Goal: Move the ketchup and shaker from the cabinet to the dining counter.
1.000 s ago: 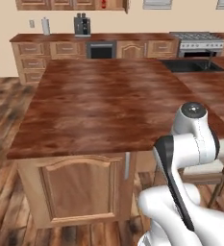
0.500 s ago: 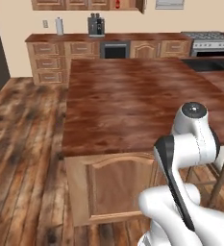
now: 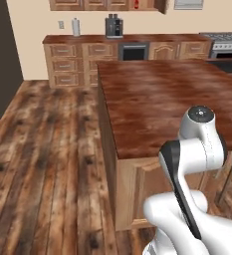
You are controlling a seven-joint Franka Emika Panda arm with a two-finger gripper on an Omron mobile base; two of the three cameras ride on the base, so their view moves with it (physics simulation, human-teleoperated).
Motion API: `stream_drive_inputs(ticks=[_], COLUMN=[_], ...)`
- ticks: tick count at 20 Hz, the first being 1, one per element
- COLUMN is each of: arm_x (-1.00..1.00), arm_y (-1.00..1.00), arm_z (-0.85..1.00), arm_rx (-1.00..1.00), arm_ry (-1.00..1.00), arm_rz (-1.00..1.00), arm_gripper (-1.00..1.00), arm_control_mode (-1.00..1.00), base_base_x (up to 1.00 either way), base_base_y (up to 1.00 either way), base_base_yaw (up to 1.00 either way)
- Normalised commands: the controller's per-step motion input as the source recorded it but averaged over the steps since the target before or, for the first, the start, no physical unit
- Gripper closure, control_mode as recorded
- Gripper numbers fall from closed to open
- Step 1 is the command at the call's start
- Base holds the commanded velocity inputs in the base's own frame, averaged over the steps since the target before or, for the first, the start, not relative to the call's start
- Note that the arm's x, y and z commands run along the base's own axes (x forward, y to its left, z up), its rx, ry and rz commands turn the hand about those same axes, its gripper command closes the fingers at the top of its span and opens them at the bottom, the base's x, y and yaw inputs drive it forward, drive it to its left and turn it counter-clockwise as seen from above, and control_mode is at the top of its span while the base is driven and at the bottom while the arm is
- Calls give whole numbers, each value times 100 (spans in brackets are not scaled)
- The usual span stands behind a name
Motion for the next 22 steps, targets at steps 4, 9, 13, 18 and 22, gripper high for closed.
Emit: stream_drive_inputs(ticks=[4,9,13,18,22], arm_x=[0,0,0,0,0], arm_y=[0,0,0,0,0], arm_z=[0,0,0,0,0], arm_rx=[0,0,0,0,0], arm_ry=[0,0,0,0,0], arm_rz=[0,0,0,0,0], arm_gripper=[-100,-100,-100,-100,-100], arm_control_mode=[100,100,100,100,100], base_base_x=[34,36,41,50,59], base_base_y=[84,82,78,70,62], base_base_yaw=[-5,-7,-10,-16,-20])
